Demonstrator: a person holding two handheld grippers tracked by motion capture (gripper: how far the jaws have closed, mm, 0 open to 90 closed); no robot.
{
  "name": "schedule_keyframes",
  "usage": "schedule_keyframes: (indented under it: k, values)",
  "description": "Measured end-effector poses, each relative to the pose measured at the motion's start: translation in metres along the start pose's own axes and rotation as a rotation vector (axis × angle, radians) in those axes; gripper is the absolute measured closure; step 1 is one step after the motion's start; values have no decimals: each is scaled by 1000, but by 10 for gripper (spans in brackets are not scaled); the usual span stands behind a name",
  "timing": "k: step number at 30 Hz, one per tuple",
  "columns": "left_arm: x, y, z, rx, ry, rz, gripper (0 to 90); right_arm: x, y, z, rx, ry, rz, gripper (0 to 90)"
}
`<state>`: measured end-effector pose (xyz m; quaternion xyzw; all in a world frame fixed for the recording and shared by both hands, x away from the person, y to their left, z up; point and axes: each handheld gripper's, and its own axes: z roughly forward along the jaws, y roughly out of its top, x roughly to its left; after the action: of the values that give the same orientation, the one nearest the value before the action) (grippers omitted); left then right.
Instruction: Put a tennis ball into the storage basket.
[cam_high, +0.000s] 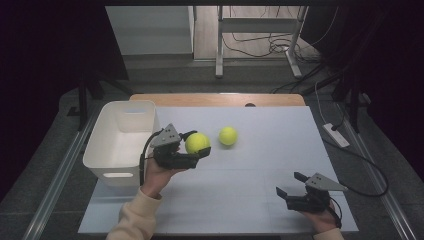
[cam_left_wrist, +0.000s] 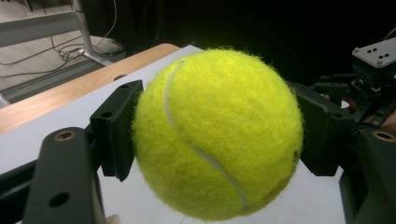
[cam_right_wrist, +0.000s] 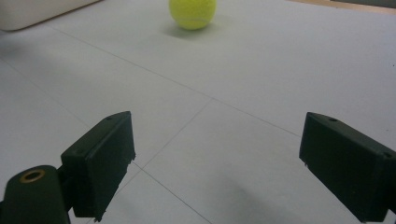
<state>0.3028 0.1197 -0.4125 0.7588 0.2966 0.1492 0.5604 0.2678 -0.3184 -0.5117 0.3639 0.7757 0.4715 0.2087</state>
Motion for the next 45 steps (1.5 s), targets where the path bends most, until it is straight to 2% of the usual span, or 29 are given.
schedule_keyframes:
  k: [20,31,41,45]
  values:
    - [9,4,-18,-37,33,-16,267,0,0,0,-1,-1,2,102]
    - [13,7,-22,-50,57,-30,267,0,1,1,-2,-1,5,102]
    - [23,13,-26,-34,106,-39,267,-1,1,1,-4,-2,4,102]
    - [30,15,-30,-39,122,-59,267,-1,1,0,-9,0,13,102]
